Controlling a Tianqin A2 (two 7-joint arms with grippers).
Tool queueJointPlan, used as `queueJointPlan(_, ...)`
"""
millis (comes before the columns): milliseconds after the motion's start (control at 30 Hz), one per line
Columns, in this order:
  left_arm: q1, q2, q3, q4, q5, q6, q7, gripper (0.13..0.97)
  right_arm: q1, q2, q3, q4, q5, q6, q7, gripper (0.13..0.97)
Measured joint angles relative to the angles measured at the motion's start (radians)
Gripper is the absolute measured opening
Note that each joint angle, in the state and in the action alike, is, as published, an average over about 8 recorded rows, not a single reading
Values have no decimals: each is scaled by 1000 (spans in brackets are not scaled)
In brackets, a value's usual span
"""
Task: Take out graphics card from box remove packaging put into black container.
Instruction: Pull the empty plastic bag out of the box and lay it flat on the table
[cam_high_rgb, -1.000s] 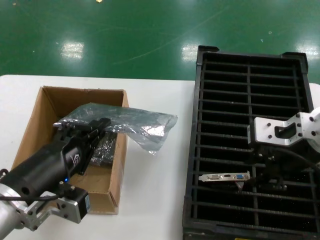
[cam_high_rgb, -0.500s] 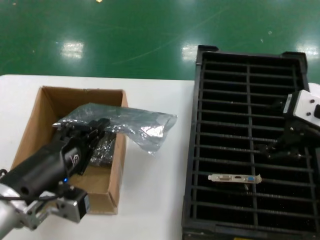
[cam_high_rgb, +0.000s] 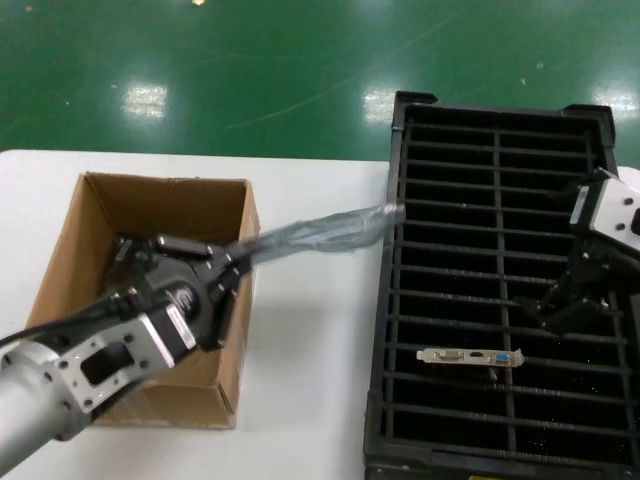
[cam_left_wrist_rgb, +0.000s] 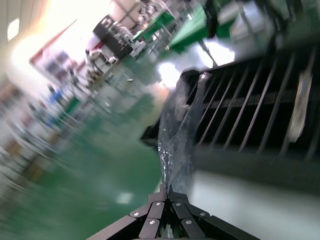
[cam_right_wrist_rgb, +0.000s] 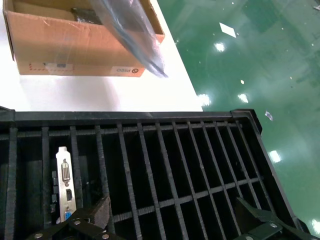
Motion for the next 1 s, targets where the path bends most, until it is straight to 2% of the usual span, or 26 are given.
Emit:
queueJointPlan(133, -65, 122, -73, 33, -16, 199, -199, 140, 0, 0, 0, 0, 0, 0, 0, 835)
queueJointPlan(233, -117, 217, -129, 73, 14, 337, -336, 140, 0, 0, 0, 0, 0, 0, 0, 875)
queueJointPlan(367, -186, 326, -191, 130, 115, 498, -505, 140, 0, 0, 0, 0, 0, 0, 0, 927)
queueJointPlan(433, -217, 368, -210, 162, 181, 564, -593, 140, 0, 0, 0, 0, 0, 0, 0, 932)
queueJointPlan(500, -243, 397, -220, 194, 241, 610, -679, 140, 0, 0, 0, 0, 0, 0, 0, 941)
queueJointPlan(567, -264, 416, -224, 225, 291, 635, -760, 140, 0, 0, 0, 0, 0, 0, 0, 951)
queueJointPlan(667, -291, 429, -220, 264, 327, 632, -857, 142, 0, 0, 0, 0, 0, 0, 0, 966)
queueJointPlan(833, -333, 431, -204, 307, 323, 595, -957, 147, 0, 0, 0, 0, 0, 0, 0, 966)
queueJointPlan(1000, -358, 419, -181, 319, 293, 564, -1005, 173, 0, 0, 0, 0, 0, 0, 0, 966)
